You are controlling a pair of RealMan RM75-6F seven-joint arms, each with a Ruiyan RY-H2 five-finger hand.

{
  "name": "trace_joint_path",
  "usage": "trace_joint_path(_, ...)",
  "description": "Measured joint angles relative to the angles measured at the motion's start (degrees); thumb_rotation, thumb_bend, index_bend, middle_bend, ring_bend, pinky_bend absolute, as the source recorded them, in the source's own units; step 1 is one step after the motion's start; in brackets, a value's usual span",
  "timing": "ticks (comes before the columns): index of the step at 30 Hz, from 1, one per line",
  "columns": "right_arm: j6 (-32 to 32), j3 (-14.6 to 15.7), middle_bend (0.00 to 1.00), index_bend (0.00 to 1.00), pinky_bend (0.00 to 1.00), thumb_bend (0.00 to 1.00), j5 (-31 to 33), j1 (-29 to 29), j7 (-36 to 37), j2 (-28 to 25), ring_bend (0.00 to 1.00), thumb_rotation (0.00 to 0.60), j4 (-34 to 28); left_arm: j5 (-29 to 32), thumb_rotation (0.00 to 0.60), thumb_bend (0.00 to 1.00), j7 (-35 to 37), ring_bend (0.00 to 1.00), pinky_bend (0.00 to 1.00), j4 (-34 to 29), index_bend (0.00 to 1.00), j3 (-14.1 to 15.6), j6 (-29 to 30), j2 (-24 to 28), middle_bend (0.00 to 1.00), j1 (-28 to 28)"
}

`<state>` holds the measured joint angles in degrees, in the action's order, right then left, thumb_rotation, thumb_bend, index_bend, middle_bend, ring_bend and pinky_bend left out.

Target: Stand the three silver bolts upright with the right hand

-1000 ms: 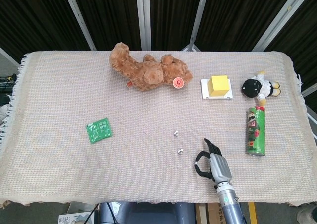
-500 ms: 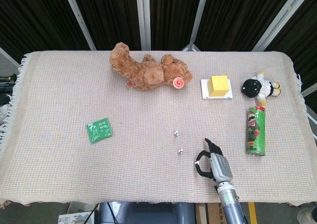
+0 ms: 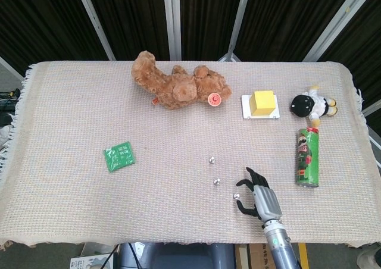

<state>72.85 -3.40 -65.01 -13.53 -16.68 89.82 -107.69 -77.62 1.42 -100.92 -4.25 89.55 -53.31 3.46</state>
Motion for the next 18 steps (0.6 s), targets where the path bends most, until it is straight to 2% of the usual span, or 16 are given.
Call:
trace_joint_path(5, 1.13, 0.37, 0.0, 0.28, 0.04, 0.36, -1.78, 0.47, -0.18, -3.67, 0.0, 0.6, -3.91, -0.2, 0.6, 0.08, 0.12, 0.01, 0.08, -0.05, 0.11, 0.08, 0.22, 0.04, 0.03, 0.11)
trace_joint_path(9, 3.09, 0.56, 0.0, 0.22, 0.04, 0.31, -3.9, 1.43, 0.23, -8.0, 0.0, 0.6, -6.83, -0.09, 0.6, 0.08, 0.67, 0.01, 0.08, 0.02, 0.11, 0.02, 0.35, 0.18, 0.03, 0.25)
trace_joint_path(14, 6.43, 1.05, 0.0, 0.13, 0.04, 0.31, -7.21, 3.47, 1.53, -16.28, 0.0, 0.6, -10.02, -0.1, 0.6, 0.08, 1.31, 0.01, 0.08, 0.05, 0.11, -0.02, 0.5, 0.39, 0.03, 0.4)
trace_joint_path(18, 9.1, 1.78, 0.0, 0.07, 0.02, 0.31, -11.5, 5.6, 6.2, -23.55, 0.0, 0.6, -10.95, -0.51, 0.6, 0.08, 1.34, 0.01, 0.08, -0.05, 0.11, 0.17, 0.59, 0.49, 0.03, 0.49)
